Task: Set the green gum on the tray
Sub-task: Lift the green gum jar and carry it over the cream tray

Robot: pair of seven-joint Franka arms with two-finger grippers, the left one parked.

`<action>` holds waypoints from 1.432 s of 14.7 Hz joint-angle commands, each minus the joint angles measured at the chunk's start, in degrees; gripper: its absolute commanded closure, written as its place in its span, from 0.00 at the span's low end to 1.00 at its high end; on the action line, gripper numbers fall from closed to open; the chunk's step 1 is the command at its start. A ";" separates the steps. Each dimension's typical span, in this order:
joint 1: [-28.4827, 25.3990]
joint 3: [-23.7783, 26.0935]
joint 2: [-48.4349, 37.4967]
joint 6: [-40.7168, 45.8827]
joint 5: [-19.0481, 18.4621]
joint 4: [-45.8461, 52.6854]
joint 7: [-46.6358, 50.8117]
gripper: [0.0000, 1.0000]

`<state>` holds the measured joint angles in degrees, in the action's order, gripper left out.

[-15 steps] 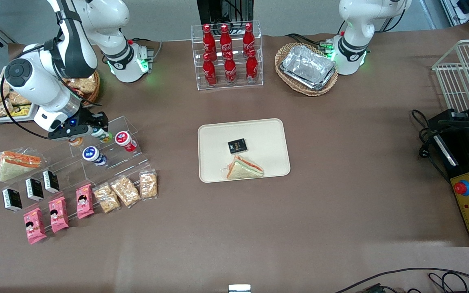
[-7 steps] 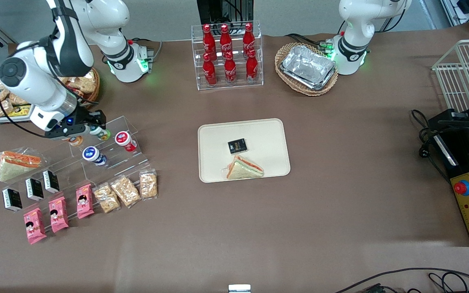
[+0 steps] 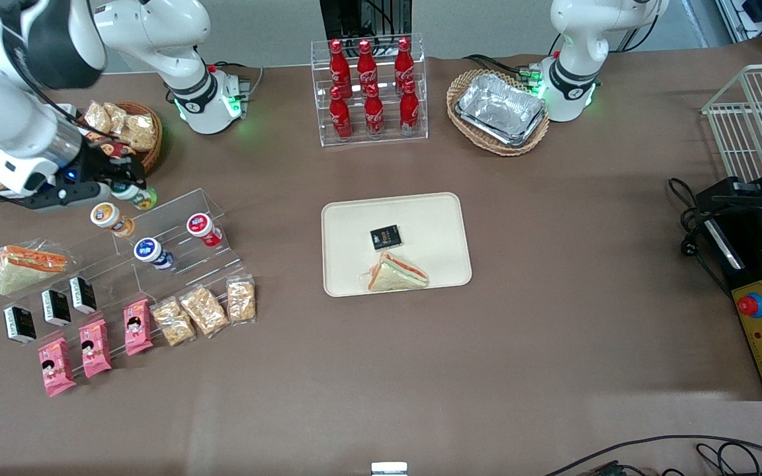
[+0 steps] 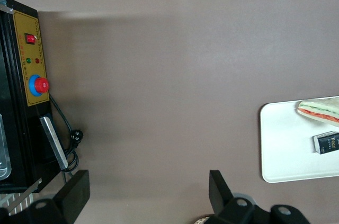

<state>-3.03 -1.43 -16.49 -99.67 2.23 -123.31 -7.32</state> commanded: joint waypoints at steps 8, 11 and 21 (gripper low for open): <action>-16.81 -0.24 8.13 7.49 6.91 13.89 29.78 0.61; -23.32 -0.24 12.52 0.99 7.09 13.19 41.56 0.61; -40.37 -0.33 29.03 -36.36 6.65 1.05 71.53 0.60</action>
<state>-39.28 -1.07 6.95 -127.69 8.00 -121.00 56.30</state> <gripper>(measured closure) 0.405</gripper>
